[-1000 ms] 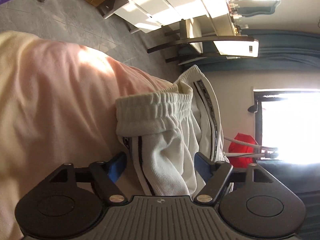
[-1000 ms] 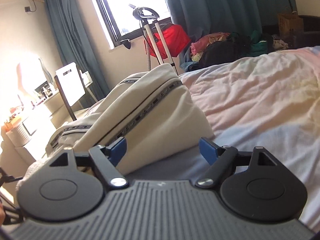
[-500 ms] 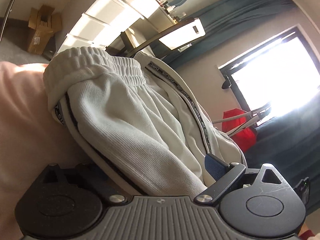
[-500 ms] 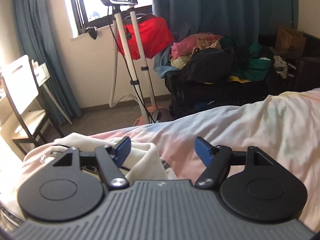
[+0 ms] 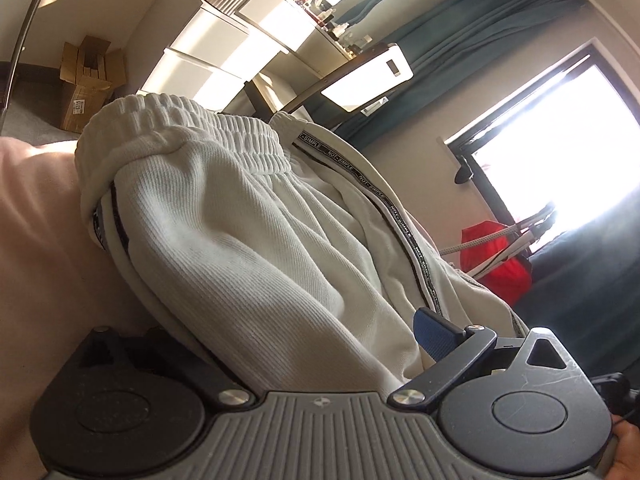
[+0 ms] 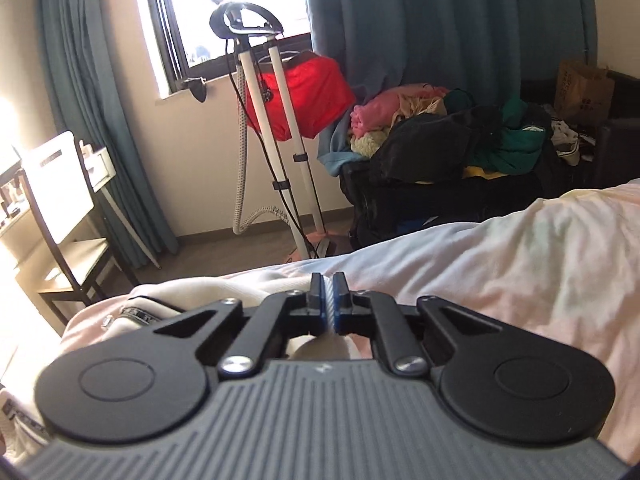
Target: Fold clothes
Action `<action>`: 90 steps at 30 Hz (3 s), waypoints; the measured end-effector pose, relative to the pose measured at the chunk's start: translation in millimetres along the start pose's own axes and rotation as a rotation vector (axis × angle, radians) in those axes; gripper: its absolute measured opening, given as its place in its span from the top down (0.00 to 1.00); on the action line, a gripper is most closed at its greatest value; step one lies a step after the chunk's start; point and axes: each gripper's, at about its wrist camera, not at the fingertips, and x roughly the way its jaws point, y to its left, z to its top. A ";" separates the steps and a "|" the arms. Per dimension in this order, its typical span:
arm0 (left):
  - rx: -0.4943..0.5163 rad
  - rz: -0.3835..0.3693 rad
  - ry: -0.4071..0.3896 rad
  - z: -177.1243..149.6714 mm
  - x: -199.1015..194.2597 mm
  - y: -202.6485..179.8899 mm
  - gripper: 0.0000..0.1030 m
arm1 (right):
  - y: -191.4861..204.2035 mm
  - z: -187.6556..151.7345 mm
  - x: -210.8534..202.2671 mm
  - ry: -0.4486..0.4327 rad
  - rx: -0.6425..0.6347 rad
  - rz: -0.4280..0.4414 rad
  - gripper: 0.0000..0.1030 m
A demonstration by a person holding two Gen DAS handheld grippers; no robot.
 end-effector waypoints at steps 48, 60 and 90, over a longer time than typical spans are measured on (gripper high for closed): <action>0.018 0.055 0.203 18.6 0.9 2.4 0.04 | -263.7 -207.9 -108.6 -0.034 0.666 -0.011 0.72; -0.050 -0.008 0.251 36.3 7.5 16.0 0.06 | -309.5 -184.8 -219.8 -0.363 0.737 -0.202 0.94; -0.219 -0.029 0.245 106.0 19.6 50.3 0.86 | -421.1 -304.9 -253.7 -0.285 1.299 -0.055 0.88</action>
